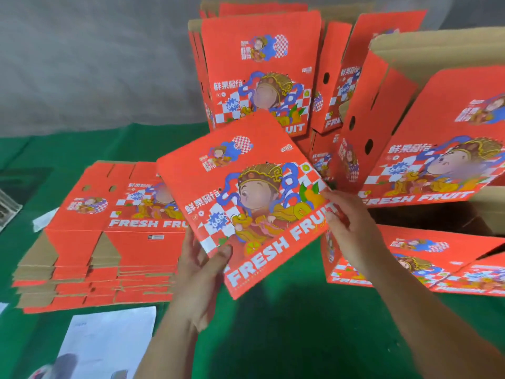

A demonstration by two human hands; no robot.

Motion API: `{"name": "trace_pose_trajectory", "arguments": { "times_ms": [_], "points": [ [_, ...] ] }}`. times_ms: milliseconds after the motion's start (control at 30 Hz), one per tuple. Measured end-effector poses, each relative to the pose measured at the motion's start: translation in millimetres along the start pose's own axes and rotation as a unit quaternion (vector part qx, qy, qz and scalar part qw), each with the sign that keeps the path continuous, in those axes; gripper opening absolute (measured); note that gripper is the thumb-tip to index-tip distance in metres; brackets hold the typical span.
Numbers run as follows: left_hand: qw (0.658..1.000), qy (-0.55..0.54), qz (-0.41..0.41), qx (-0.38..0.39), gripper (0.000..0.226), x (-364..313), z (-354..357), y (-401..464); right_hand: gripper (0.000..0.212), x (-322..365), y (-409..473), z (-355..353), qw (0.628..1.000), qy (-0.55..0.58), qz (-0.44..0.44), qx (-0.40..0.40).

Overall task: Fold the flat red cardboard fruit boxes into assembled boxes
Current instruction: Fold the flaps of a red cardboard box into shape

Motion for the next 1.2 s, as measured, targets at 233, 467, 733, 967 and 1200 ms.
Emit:
{"name": "trace_pose_trajectory", "arguments": {
  "times_ms": [233,467,733,967,1200],
  "points": [
    [0.864,0.417,0.276,0.059,0.073,56,34,5,0.123,19,8,81,0.954,0.208,0.104,0.189],
    [0.865,0.385,0.292,-0.138,0.046,53,36,24,0.104,-11,3,109,0.976,0.073,0.172,0.115],
    [0.950,0.299,-0.018,0.085,0.064,13,36,76,0.068,-52,-7,111,0.950,0.168,0.261,0.026],
    [0.955,0.296,-0.018,-0.031,0.034,21,70,105,0.054,-71,35,113,0.961,0.113,0.251,0.000],
    [0.969,0.243,-0.022,-0.040,0.040,7,92,154,0.053,-94,82,134,0.952,0.155,0.265,0.001]
  ]
}}
Point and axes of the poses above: each hand's wrist, its own y-axis towards the middle knuckle, its own z-axis out of the palm, x = y × z, the point moved 3 cm from there along y, towards the middle knuckle, and after that the axes turned 11 degrees about -z, right-handed, at the moved point
